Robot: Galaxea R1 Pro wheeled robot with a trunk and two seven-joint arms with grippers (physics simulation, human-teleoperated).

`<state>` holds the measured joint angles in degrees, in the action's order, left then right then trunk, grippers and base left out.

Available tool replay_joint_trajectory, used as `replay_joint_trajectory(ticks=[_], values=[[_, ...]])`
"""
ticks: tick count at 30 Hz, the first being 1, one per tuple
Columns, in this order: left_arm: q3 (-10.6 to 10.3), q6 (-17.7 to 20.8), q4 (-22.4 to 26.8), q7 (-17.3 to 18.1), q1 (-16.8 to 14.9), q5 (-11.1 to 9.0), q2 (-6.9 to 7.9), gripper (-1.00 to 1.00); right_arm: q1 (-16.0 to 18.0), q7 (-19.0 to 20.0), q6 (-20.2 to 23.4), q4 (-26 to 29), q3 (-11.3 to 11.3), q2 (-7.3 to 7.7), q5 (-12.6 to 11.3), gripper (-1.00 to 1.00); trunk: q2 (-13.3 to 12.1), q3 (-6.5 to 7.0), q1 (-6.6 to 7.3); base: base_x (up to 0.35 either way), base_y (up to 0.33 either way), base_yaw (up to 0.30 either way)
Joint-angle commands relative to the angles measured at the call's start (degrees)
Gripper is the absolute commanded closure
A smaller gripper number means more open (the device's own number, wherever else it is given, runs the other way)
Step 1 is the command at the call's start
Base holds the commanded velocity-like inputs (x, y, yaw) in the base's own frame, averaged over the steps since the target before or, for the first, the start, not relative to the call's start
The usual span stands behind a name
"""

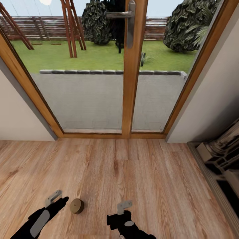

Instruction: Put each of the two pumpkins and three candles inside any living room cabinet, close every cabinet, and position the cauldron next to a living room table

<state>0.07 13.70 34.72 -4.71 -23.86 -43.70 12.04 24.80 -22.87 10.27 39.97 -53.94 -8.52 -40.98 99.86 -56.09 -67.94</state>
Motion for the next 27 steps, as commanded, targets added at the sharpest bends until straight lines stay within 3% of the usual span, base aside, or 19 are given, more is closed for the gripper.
replay_joint_trajectory(ticks=[1, 5, 6, 7, 12, 19, 21, 27], values=[[0.01, 0.42, 1.01, -0.42, -0.10, -0.56, 0.26, -1.00, 0.09, -0.23, 2.30, 0.18, 0.18, -0.05, -0.30, -1.00, 0.44, -0.25, -0.22, 0.000, 0.000, 0.000], [0.08, 3.58, 2.35, -0.58, -0.39, -0.71, 1.40, -1.00, 0.48, 0.07, 8.75, 3.32, 4.53, -0.11, -0.14, -1.00, 2.04, -0.99, -1.10, 0.000, 0.000, 0.000], [0.09, 8.26, 4.29, -0.87, -1.07, -0.58, 1.80, -1.00, 0.83, 0.15, 12.59, 6.01, 7.17, -0.09, 0.10, -1.00, 2.44, -1.17, -1.32, 0.000, 0.000, 0.000], [0.10, 9.93, 4.80, -0.95, -1.26, -0.55, 1.93, -1.00, 1.00, 0.16, 13.67, 6.70, 7.68, -0.09, 0.18, -1.00, 2.84, -1.35, -1.54, 0.000, 0.000, 0.000], [0.10, 13.81, 5.59, -1.07, -1.84, -0.51, 2.94, -1.00, 1.56, 0.11, 15.45, 8.96, 8.51, -0.09, 0.37, -1.00, 4.85, -2.25, -2.64, 0.000, 0.000, 0.000], [0.10, 14.60, 5.70, -1.41, -1.97, -0.47, 3.82, -1.00, 1.64, 0.10, 15.85, 10.23, 8.66, -0.07, 0.42, -1.00, 7.66, -3.50, -4.18, 0.000, 0.000, 0.000], [0.10, 14.66, 5.70, -2.68, -1.97, -0.33, 3.83, -1.00, 1.65, 0.08, 16.01, 11.47, 8.68, 0.00, 0.40, -1.00, 8.46, -3.86, -4.61, 0.000, 0.000, 0.000], [0.10, 14.77, 6.12, -12.01, -2.05, -0.17, 3.19, -1.00, 1.65, -0.15, 19.02, 20.14, 9.14, 0.10, 0.02, -1.00, 10.86, -4.94, -5.93, 0.000, 0.000, 0.000]])
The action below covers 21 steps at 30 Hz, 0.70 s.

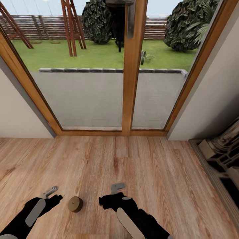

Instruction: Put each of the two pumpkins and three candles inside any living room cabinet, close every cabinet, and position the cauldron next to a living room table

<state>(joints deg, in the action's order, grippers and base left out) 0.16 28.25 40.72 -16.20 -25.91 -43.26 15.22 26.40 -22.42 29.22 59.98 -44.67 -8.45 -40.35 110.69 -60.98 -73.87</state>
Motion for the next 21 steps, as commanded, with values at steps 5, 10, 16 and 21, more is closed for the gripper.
replay_joint_trajectory(ticks=[5, 10, 16, 21], values=[[-0.11, 0.22, 2.56, -2.93, -0.09, 0.07, -1.17, -1.00, 0.05, -0.75, 1.92, 6.76, 2.21, 1.31, -0.67, -1.00, 2.04, -0.95, -1.10, 0.000, 0.000, 0.000], [-0.40, 0.22, 3.31, -3.24, -0.11, 1.23, -1.94, -1.00, 0.05, -0.72, 3.29, 8.85, 3.00, 2.60, -0.90, -1.00, 4.05, -1.84, -2.20, 0.000, 0.000, 0.000], [-0.55, 0.22, 4.20, -3.18, -0.11, 1.32, -2.11, -1.00, 0.05, -0.70, 3.49, 9.09, 3.12, 2.80, -1.03, -1.00, 6.45, -2.92, -3.52, 0.000, 0.000, 0.000], [-0.59, 0.22, 4.42, -2.94, -0.11, 1.33, -2.12, -1.00, 0.05, -0.74, 3.55, 9.17, 3.24, 2.75, -1.04, -1.00, 7.66, -3.46, -4.17, 0.000, 0.000, 0.000]])
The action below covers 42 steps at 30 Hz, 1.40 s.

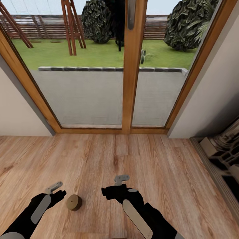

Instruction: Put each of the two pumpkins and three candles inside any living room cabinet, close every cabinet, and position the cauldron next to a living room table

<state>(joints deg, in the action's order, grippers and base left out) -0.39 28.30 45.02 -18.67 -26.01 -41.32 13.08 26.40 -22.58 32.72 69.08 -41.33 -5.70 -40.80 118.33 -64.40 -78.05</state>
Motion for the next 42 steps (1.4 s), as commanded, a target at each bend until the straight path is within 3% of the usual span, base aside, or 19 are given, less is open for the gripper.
replay_joint_trajectory(ticks=[1, 10, 31, 34, 38, 42], values=[[-0.05, 0.17, 0.13, -0.39, -0.01, -0.63, 0.02, -1.00, 0.05, -0.60, 0.06, 0.08, -0.09, 0.00, -0.60, -1.00, 0.02, -0.04, 0.01, 0.000, 0.000, 0.000], [-0.05, 0.17, 0.33, -0.15, -0.01, -0.69, 0.01, -1.00, 0.05, -0.62, 0.06, 0.61, -0.13, 0.00, -0.61, -1.00, 0.02, -0.04, 0.01, 0.000, 0.000, 0.000], [-0.05, 0.17, 0.16, -0.79, -0.01, -0.46, 0.13, -1.00, 0.05, -0.63, 0.13, 0.80, -0.07, 0.06, -0.63, -1.00, 8.44, -3.69, -4.61, 0.000, 0.000, -0.006], [-0.05, 0.17, 0.06, -0.89, -0.01, -0.44, 0.17, -1.00, 0.05, -0.63, 0.15, 0.67, 1.64, 0.10, -0.67, -1.00, 9.65, -4.10, -5.26, 0.000, 0.000, -0.141], [-0.05, 0.17, 0.02, -0.91, -0.01, -0.43, 0.11, -1.00, 0.05, -0.63, 1.74, 0.76, 6.41, 0.63, -0.69, -1.00, 10.05, -4.07, -5.48, 0.000, 0.000, -0.193], [-0.05, 0.17, 0.07, -0.77, -0.01, -0.49, 0.10, -1.00, 0.05, -0.63, 3.11, 0.72, 7.34, 0.76, -0.62, -1.00, 10.05, -3.99, -5.48, 0.000, 0.000, -0.062]])
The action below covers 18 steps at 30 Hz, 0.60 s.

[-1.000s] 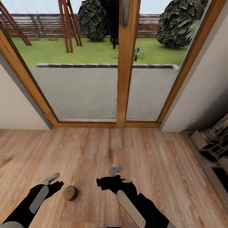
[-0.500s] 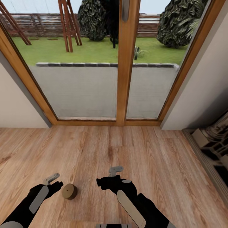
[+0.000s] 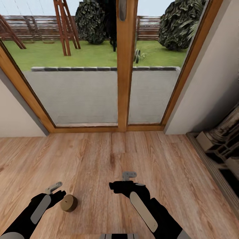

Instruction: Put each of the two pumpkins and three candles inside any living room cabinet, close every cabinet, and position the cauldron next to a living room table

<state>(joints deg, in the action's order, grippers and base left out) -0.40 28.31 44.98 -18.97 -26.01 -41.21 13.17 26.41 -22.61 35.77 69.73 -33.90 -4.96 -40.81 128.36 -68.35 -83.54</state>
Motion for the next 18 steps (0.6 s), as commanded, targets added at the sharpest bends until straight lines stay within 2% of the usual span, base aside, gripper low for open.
replay_joint_trajectory(ticks=[1, 14, 18], values=[[-0.04, 0.17, 0.13, -0.43, -0.01, -0.61, 0.02, -1.00, 0.04, -0.59, 0.20, 0.06, 0.00, 0.02, -0.59, -1.00, 0.02, -0.04, 0.01, 0.000, 0.000, -0.020], [-0.04, 0.17, 0.13, -0.38, -0.01, -0.62, 0.00, -1.00, 0.04, -0.59, 0.44, -0.21, 0.24, 0.12, -0.58, -1.00, 0.02, -0.03, 0.01, 0.061, 0.048, -0.004], [-0.04, 0.17, 0.16, -0.37, -0.01, -0.62, 0.01, -1.00, 0.04, -0.59, 0.44, -0.44, 0.31, 0.12, -0.58, -1.00, 0.02, 0.06, 0.01, 0.005, 0.163, -0.147]])
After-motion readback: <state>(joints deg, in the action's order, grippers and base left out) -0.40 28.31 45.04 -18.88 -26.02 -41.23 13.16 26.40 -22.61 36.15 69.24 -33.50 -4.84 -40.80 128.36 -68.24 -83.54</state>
